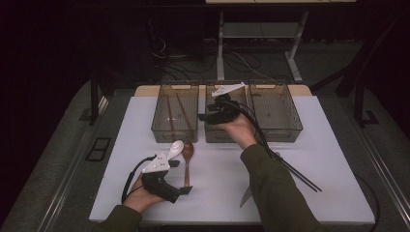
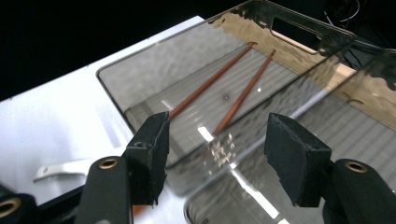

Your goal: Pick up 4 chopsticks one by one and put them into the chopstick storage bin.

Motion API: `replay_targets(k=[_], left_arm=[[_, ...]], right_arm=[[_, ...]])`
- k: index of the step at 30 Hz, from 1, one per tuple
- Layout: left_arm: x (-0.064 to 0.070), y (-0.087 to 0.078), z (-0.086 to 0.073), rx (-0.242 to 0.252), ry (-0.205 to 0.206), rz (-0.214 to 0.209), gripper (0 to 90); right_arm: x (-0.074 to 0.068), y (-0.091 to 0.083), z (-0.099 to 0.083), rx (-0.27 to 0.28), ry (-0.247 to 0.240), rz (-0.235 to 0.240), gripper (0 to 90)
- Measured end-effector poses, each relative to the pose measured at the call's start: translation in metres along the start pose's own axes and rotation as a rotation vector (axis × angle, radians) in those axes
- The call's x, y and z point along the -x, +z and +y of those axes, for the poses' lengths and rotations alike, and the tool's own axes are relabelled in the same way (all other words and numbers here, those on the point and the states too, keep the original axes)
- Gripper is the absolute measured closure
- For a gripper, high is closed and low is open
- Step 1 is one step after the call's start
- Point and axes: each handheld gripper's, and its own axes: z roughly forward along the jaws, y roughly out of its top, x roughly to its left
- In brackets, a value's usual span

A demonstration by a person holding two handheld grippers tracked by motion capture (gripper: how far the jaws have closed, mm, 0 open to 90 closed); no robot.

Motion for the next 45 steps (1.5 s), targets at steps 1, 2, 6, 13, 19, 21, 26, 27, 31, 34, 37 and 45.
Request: replay_targets(k=[1,2,6,13,19,21,26,27,31,34,37,45], left_arm=[[0.000,0.000,0.000,0.007,-0.001,0.000,0.0],[0.000,0.000,0.000,0.011,-0.004,0.002,0.0],[-0.001,-0.001,0.000,0.012,0.002,0.005,0.0],[-0.001,-0.001,-0.001,0.007,-0.002,0.007,0.0],[-0.002,-0.002,-0.001,-0.001,0.009,0.004,0.0],[-0.003,-0.001,-0.001,0.001,0.009,0.002,0.0],[-0.005,-0.001,-0.001,-0.006,0.013,0.004,0.0],[-0.005,-0.002,-0.001,-0.008,0.012,0.004,0.0],[-0.004,-0.001,-0.001,-0.014,0.015,0.004,0.0],[-0.004,-0.001,-0.001,-0.017,0.015,0.003,0.0],[-0.004,-0.001,-0.001,-0.015,0.013,0.004,0.0],[-0.002,-0.002,-0.002,-0.030,0.027,0.016,0.0]], right_arm=[[0.000,-0.003,-0.002,0.000,-0.005,-0.003,40.1],[0.001,-0.007,-0.004,0.001,-0.009,-0.003,39.7],[0.003,-0.019,-0.011,-0.001,-0.011,0.005,37.3],[0.006,-0.042,-0.029,-0.008,-0.041,0.002,36.1],[0.009,-0.062,-0.045,-0.016,-0.057,-0.014,36.0],[0.011,-0.068,-0.050,-0.017,-0.054,-0.009,35.7],[0.015,-0.080,-0.062,-0.020,-0.048,-0.005,35.8],[0.017,-0.087,-0.068,-0.021,-0.042,-0.007,35.8],[0.019,-0.099,-0.080,-0.006,-0.023,-0.010,35.8],[0.021,-0.106,-0.088,-0.002,-0.016,-0.008,35.7],[0.021,-0.112,-0.096,-0.007,-0.021,-0.012,35.1],[0.028,-0.132,-0.119,-0.004,0.025,-0.036,34.5]])
